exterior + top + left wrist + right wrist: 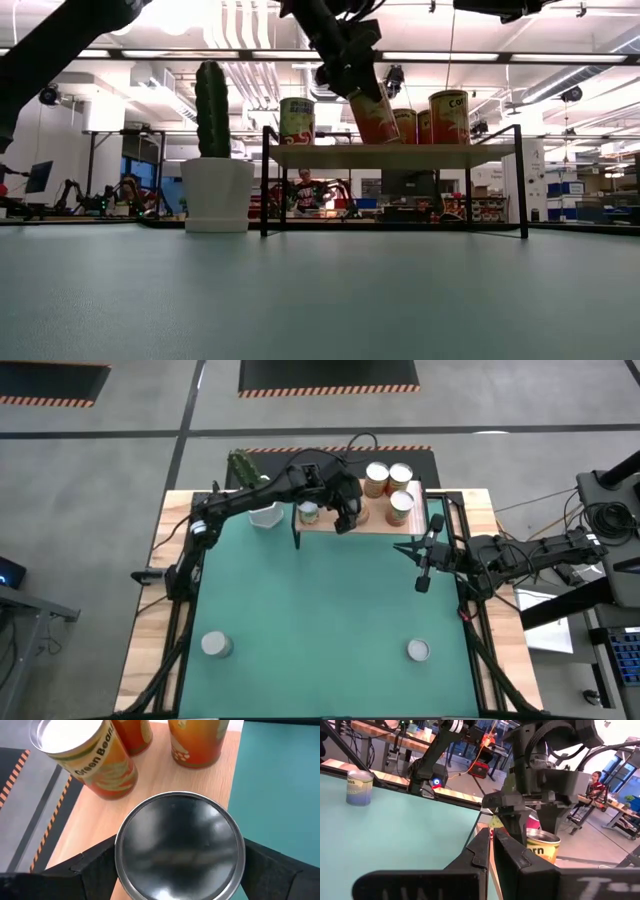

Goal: Pick and place cans onto a shelf
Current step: Put the canned corn on the shelf

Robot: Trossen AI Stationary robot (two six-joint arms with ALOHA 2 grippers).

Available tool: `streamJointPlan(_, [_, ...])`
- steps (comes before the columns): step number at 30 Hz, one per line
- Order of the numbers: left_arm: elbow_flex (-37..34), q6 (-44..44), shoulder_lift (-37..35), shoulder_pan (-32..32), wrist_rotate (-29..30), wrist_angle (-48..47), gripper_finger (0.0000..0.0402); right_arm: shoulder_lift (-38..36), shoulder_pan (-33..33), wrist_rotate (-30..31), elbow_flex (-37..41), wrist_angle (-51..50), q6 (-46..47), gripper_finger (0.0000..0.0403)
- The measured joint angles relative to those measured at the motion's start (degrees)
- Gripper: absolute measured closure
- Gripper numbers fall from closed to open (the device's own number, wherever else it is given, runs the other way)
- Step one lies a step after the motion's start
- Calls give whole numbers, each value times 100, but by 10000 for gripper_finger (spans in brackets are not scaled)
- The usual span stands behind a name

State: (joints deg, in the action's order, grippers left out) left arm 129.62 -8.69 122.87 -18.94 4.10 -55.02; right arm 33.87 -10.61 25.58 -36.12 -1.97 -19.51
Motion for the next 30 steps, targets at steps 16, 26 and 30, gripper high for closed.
streamJointPlan(16, [-2,-109,31,0,15,19,78,-2,0,0,0,-60,0,390])
streamJointPlan(26, [-2,-128,25,0,42,153,78,-4,0,-2,0,-75,0,390])
streamJointPlan(30, [-2,-129,24,0,39,151,78,-4,0,-1,0,-76,0,390])
